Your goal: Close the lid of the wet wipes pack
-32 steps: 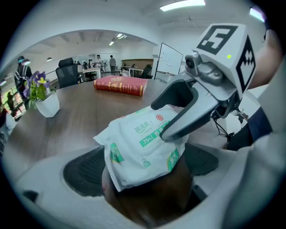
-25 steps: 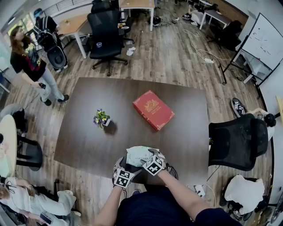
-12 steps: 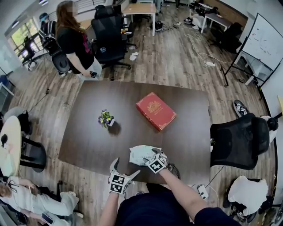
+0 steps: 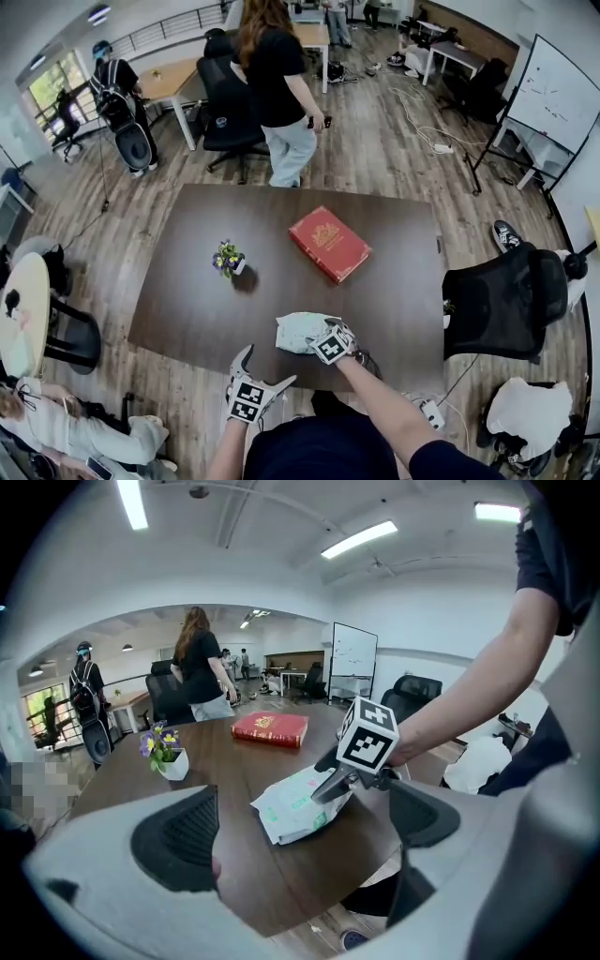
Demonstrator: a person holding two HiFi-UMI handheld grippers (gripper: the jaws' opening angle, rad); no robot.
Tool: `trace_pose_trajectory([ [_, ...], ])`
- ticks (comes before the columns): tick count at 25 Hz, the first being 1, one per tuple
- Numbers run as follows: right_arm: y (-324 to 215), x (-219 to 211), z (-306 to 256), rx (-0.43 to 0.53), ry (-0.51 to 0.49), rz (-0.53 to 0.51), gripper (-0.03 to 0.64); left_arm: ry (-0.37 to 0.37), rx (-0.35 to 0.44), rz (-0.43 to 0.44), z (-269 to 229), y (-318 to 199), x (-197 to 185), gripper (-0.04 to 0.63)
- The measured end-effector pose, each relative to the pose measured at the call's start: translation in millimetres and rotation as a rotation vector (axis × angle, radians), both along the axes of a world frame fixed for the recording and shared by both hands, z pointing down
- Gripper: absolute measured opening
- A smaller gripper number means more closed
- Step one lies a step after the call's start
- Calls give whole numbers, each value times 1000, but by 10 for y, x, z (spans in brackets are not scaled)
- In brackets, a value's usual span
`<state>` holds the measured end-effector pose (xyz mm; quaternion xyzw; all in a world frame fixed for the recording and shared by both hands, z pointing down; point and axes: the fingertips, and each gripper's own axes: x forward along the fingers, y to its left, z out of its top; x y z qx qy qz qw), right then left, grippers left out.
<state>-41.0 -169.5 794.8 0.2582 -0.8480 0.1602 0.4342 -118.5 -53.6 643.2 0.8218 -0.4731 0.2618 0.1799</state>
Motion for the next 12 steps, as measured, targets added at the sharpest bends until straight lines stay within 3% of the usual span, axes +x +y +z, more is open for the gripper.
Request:
trace_pose_trajectory([
  [3,128,71,-10,-36,-64,35,371,9,17,7,-76,77,27,563],
  [12,526,439,-527,11,-192,136,388,37,40,30,-196,276,115,563],
])
